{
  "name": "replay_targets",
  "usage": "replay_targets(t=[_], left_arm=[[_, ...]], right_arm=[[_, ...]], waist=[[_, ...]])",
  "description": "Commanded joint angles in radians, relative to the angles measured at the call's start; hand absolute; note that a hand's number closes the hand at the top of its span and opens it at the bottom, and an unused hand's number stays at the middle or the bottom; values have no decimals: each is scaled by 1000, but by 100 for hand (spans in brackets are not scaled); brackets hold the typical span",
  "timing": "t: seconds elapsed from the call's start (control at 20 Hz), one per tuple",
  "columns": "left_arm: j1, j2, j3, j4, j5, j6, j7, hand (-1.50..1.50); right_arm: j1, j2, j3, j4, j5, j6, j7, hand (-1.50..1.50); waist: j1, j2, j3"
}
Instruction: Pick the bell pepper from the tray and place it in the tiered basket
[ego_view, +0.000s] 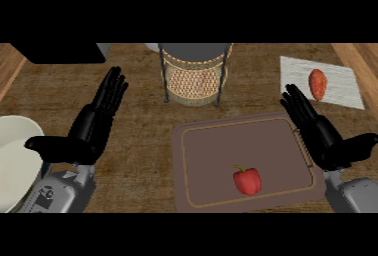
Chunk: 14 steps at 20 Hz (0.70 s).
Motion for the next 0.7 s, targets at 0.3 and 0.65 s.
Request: replay_targets(t=[0.3, 0.65], left_arm=[[119, 45, -25, 140, -11, -89, -29, 0], [150, 3, -21, 274, 3, -172, -152, 0]], right_arm=[[-99, 19, 191, 78, 574, -476, 91, -150], [-192, 408, 337, 209, 748, -707, 36, -150]], waist=[[32, 9, 2], [33, 11, 18]])
